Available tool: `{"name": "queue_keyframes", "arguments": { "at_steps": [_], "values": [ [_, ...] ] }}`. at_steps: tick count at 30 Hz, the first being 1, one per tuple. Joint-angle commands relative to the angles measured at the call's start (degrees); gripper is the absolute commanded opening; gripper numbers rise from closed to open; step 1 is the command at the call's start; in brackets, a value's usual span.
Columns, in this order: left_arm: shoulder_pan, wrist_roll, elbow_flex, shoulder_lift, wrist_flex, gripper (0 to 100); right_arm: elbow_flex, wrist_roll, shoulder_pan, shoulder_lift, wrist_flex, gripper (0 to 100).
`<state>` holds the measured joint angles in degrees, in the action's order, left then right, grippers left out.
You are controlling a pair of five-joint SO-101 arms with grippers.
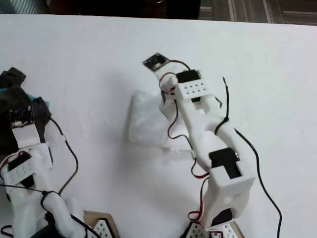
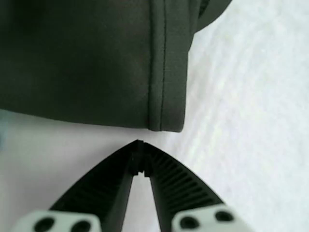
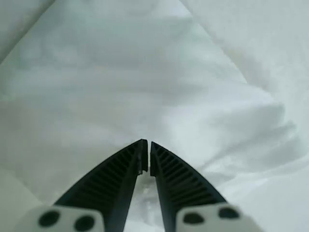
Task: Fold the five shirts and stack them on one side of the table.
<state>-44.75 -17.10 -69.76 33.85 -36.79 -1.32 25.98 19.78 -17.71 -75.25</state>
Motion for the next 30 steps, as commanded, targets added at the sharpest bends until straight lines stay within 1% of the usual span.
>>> {"name": "queue_keyframes", "arguments": {
  "at_steps": [1, 5, 14, 18, 21, 26, 28, 30],
  "values": [
    [0.62, 0.7, 0.13, -0.09, 1.05, 3, -2.55, -0.09, 0.04, -0.13, -4.88, 2.0],
    [0.7, 0.7, 0.13, -0.09, 1.05, 3, -2.73, 0.0, -0.4, 1.36, -12.26, 2.0],
    [0.7, 0.7, 0.13, -0.09, 1.05, 3, -2.55, 0.09, -0.48, 4.79, -21.14, 2.0],
    [0.7, 0.7, 0.13, -0.09, 1.05, 3, -2.29, 4.22, -0.92, 4.18, -23.25, 2.0],
    [0.7, 0.7, 0.13, -0.09, 1.05, 3, -2.29, 5.27, -4.0, 3.38, -23.25, 2.0],
    [1.32, 0.53, 0.66, -0.09, 1.05, 3, -2.73, 5.36, -13.49, 3.12, -22.9, 2.0],
    [3.69, 0.44, 3.74, -0.26, -0.62, 3, -2.64, 7.21, -15.78, 3.38, -22.81, 2.0],
    [7.3, 0.79, 9.27, -0.53, -4.48, 3, -2.2, 9.23, -16.66, 4.62, -22.9, 2.0]
  ]
}}
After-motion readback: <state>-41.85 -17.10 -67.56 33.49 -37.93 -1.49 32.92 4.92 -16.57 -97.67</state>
